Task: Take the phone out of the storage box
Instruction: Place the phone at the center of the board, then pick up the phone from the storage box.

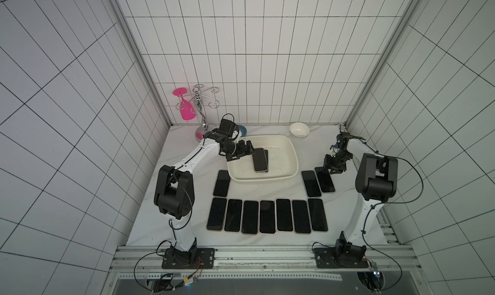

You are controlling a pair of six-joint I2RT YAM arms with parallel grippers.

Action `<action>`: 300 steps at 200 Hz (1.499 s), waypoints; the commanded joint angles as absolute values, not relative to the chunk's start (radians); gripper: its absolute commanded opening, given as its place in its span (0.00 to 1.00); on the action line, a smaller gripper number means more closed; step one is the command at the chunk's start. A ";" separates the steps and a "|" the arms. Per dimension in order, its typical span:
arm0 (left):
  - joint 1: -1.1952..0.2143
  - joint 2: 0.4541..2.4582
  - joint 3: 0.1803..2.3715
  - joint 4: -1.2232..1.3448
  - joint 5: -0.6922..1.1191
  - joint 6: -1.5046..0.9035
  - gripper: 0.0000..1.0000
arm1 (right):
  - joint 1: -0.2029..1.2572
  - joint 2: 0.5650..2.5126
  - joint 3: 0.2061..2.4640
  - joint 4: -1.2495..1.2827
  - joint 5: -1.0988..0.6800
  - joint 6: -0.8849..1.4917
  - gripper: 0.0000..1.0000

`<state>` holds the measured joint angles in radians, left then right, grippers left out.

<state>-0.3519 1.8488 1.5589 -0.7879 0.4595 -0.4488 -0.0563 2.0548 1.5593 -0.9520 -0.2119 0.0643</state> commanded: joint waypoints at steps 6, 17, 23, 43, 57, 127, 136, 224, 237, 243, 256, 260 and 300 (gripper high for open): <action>-0.354 1.819 1.568 -0.773 0.445 -0.450 0.98 | -0.015 2.012 1.704 -1.000 -0.187 0.069 0.46; -0.354 1.819 1.573 -0.776 0.443 -0.450 0.98 | -0.002 2.042 1.757 -1.025 -0.171 0.068 0.46; -0.354 1.820 1.576 -0.779 0.442 -0.449 0.98 | 0.000 2.059 1.781 -1.038 -0.170 0.069 0.46; -0.354 1.825 1.586 -0.789 0.435 -0.445 0.98 | 0.002 2.106 1.842 -1.063 -0.167 0.081 0.46; -0.354 1.830 1.594 -0.784 0.430 -0.444 0.98 | 0.003 2.122 1.858 -1.063 -0.188 0.087 0.46; -0.436 2.089 1.919 -0.882 0.267 -0.401 0.98 | 0.032 2.030 1.817 -1.034 -0.259 0.160 0.46; -0.448 2.148 1.989 -0.947 0.236 -0.395 0.98 | 0.043 2.012 1.807 -1.038 -0.260 0.158 0.46; -0.539 2.357 2.180 -1.029 0.104 -0.431 0.98 | 0.080 1.924 1.798 -1.056 -0.258 0.121 0.47; -0.547 2.376 2.192 -1.036 0.100 -0.431 0.98 | 0.080 1.922 1.792 -1.058 -0.264 0.115 0.47; -0.550 2.384 2.199 -1.043 0.088 -0.433 0.98 | 0.080 1.921 1.785 -1.056 -0.265 0.115 0.47; -0.557 2.405 2.214 -1.065 0.060 -0.434 0.98 | 0.080 1.919 1.771 -1.049 -0.276 0.109 0.47; -0.557 2.411 2.218 -1.073 0.051 -0.435 0.98 | 0.081 1.919 1.768 -1.049 -0.275 0.107 0.47; -0.562 2.437 2.235 -1.096 0.005 -0.440 0.98 | 0.081 1.922 1.740 -1.034 -0.287 0.101 0.47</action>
